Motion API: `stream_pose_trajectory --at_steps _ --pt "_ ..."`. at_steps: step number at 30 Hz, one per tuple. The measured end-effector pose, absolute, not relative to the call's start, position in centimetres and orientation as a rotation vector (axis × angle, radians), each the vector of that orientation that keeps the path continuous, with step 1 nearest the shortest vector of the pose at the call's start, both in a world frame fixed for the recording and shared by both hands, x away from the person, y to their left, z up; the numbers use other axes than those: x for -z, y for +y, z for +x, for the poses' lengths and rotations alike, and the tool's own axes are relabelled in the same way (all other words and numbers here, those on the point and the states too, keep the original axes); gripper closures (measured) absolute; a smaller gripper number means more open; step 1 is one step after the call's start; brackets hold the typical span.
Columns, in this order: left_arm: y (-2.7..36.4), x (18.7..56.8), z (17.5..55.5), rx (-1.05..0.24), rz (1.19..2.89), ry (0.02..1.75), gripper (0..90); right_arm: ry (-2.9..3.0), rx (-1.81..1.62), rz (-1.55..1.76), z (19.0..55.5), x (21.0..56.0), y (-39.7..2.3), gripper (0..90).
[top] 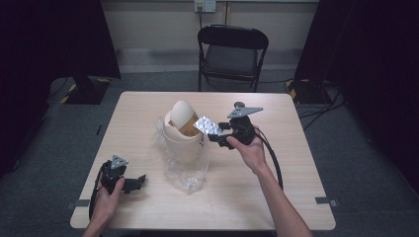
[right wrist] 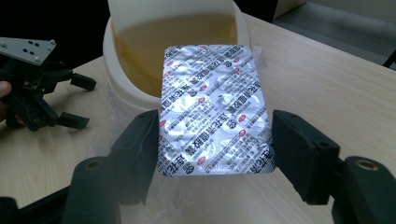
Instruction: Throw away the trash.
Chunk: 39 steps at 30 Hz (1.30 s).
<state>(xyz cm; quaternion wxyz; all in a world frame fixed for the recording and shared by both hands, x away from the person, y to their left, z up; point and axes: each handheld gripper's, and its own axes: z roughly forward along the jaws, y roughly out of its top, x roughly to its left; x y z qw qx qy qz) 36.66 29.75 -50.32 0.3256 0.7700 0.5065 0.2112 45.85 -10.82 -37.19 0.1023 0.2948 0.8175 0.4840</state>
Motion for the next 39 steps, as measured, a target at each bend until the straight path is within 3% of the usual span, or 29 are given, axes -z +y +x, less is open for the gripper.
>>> stream_pose_trajectory --at_steps 37,39 --pt "29.8 50.3 36.7 -0.553 2.018 1.328 0.0 2.448 -1.457 0.863 48.4 36.5 -6.7 34.9" --pt "29.8 50.3 36.7 -0.553 2.018 1.327 0.0 2.446 -1.449 0.851 48.5 36.4 -6.3 41.9"
